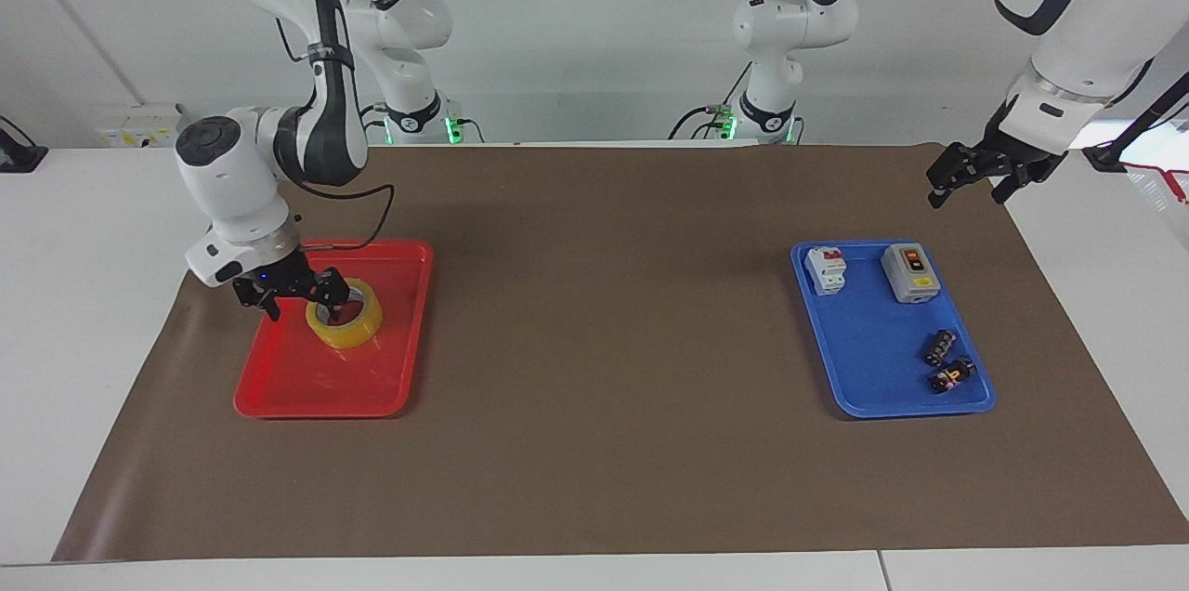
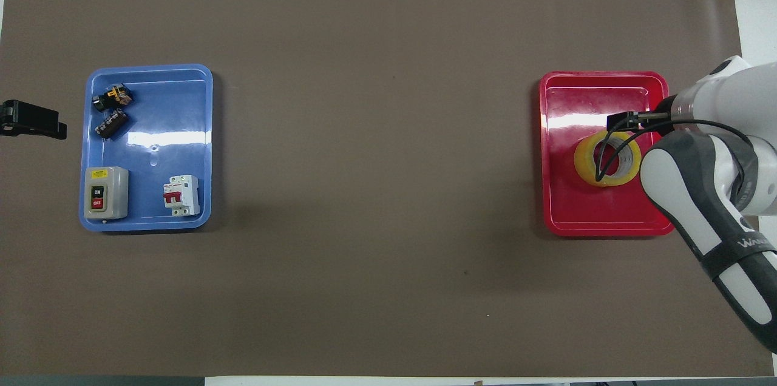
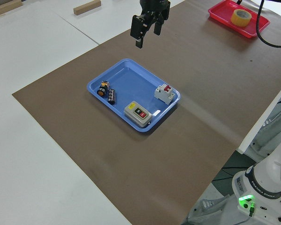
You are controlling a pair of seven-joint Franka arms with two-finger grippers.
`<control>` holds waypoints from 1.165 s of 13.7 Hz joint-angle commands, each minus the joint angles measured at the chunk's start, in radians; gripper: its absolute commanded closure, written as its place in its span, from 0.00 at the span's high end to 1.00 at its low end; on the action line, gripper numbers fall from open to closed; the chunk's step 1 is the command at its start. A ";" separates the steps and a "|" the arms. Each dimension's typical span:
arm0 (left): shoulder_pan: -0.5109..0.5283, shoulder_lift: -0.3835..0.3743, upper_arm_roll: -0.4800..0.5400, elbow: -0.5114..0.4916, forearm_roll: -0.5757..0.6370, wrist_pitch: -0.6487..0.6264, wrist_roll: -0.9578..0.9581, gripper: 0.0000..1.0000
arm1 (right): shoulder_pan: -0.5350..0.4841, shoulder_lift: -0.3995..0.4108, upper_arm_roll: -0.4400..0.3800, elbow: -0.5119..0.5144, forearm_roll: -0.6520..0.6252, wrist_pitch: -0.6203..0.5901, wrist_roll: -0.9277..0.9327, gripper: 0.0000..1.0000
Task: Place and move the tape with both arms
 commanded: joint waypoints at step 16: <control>-0.005 -0.019 0.005 -0.015 -0.002 -0.003 0.015 1.00 | 0.039 -0.152 -0.001 0.471 0.005 -0.715 0.133 1.00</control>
